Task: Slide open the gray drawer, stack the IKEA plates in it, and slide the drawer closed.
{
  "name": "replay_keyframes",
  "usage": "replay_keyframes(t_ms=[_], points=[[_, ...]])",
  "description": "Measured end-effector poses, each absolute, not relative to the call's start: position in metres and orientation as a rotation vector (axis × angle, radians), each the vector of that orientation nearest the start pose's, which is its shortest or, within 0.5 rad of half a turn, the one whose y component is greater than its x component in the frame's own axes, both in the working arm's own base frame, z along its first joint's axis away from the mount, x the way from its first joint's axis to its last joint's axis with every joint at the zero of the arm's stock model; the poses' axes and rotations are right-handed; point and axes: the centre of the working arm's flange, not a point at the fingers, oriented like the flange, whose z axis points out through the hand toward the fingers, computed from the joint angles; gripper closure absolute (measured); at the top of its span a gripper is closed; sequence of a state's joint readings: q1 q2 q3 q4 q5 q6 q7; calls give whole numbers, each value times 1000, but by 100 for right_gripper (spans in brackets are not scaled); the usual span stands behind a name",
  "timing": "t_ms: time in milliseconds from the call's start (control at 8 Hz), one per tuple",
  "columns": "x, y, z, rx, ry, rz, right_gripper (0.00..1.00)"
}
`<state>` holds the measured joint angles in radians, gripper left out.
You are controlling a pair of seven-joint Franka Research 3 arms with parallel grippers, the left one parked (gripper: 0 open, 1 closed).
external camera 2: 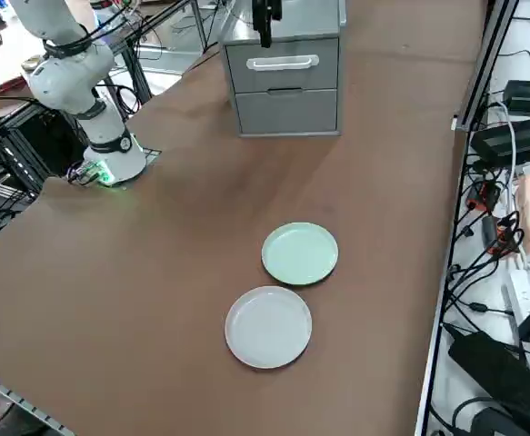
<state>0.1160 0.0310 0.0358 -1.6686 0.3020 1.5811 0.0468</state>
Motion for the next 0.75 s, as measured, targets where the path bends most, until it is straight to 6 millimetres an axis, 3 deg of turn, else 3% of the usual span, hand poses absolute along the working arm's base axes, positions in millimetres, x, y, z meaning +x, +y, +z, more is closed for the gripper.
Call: replay_keyframes(t_ms=[375,750], points=[[544,172,539,-2793,-160,140,0],[539,180,502,-2750,-262,134,0]])
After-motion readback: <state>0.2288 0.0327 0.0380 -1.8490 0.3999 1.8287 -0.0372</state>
